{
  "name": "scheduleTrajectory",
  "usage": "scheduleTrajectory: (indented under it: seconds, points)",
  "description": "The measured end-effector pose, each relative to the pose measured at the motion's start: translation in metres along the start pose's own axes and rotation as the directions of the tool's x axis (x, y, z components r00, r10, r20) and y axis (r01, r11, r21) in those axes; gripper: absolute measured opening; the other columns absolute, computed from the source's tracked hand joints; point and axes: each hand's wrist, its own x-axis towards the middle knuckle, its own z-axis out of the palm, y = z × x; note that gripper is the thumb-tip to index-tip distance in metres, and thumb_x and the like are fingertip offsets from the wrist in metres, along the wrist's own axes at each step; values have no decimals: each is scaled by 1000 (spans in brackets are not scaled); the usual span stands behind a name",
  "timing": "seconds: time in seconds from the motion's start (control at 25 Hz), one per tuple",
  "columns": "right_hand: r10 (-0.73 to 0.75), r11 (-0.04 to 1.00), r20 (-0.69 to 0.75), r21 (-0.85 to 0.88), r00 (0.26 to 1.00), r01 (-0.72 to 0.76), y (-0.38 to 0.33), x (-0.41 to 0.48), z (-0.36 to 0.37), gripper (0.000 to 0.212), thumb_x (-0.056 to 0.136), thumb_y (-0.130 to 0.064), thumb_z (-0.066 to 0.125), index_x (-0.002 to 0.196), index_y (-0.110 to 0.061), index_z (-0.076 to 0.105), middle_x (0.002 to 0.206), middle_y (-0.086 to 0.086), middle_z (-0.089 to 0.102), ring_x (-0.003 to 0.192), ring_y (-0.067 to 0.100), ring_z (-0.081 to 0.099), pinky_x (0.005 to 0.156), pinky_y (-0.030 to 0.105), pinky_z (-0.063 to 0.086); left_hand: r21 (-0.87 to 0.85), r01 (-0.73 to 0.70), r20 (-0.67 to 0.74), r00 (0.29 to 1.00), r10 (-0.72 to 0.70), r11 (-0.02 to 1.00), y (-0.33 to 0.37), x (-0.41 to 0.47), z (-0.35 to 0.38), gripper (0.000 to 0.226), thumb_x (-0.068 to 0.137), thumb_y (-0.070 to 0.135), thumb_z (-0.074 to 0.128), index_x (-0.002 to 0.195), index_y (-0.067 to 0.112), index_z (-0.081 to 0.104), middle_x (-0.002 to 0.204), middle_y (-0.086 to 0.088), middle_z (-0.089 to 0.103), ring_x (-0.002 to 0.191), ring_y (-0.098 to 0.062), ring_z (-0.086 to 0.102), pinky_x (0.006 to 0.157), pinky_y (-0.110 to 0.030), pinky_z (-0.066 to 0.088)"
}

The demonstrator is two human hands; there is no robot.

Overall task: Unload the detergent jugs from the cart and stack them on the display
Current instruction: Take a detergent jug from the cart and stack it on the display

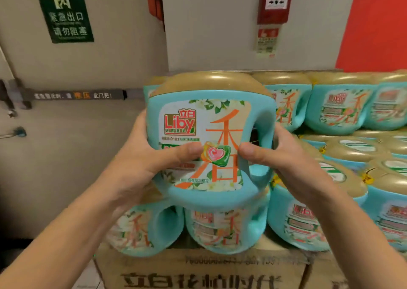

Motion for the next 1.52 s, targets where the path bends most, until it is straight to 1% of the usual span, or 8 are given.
scheduleTrajectory:
  seconds: [0.36,0.52,0.68,0.84,1.12,1.28,1.4,1.52]
  points:
    - [53,944,-167,-314,984,-104,18,132,-64,57,55,-30,87,107,-22,64,95,-12,75,85,-3,69,63,8,51,83,-13,22,1000,12,996,-49,172,-11,127,26,44,96,137,26,37,119,2,69,109,-19,67,94,-48,54]
    - [6,895,-256,-431,967,-120,57,159,-70,58,63,-20,88,114,-16,61,104,-8,71,93,0,67,76,19,54,189,-14,14,1000,12,982,-86,214,-13,146,28,45,96,151,31,19,139,2,54,126,-21,54,104,-49,45]
    - [-141,731,-337,-670,931,-132,81,172,-64,69,62,-34,89,119,-16,56,117,-1,64,110,16,58,92,38,52,291,-153,-45,984,173,944,-114,224,-17,128,37,49,87,148,28,26,120,30,49,107,18,51,81,-2,44]
    - [-199,703,-335,-703,921,-104,95,174,-58,70,66,-36,87,124,-18,51,118,-4,61,108,13,55,93,36,50,208,-146,-60,985,161,967,-131,227,-19,113,39,46,88,137,38,33,124,20,56,113,4,55,86,-19,50]
    - [-242,608,-329,-785,913,-121,89,170,-66,71,76,-44,77,134,-16,49,129,-2,59,114,13,54,96,32,47,180,-99,-91,989,117,979,-133,229,-17,109,42,49,85,139,30,39,125,14,59,110,2,55,78,-14,49]
    - [-490,554,-490,-814,721,-176,74,164,-93,60,79,-37,76,127,-9,54,122,9,57,114,26,53,94,34,43,201,-73,-112,989,97,977,-132,230,-12,106,46,51,80,141,30,40,119,18,60,105,4,55,79,-19,49]
    - [-334,658,-748,-621,573,-427,74,158,-120,98,64,-50,84,138,-9,34,136,12,40,129,29,37,108,41,33,211,-59,-112,990,84,976,-132,230,-11,107,47,52,80,143,30,37,121,16,59,105,3,55,79,-19,48]
    - [-77,777,-788,-431,611,-458,85,152,-134,117,58,-44,90,144,-13,17,140,12,43,132,30,41,111,49,35,195,-16,-133,990,42,981,-133,230,-13,117,42,53,80,144,26,30,133,7,55,114,-10,55,88,-30,51]
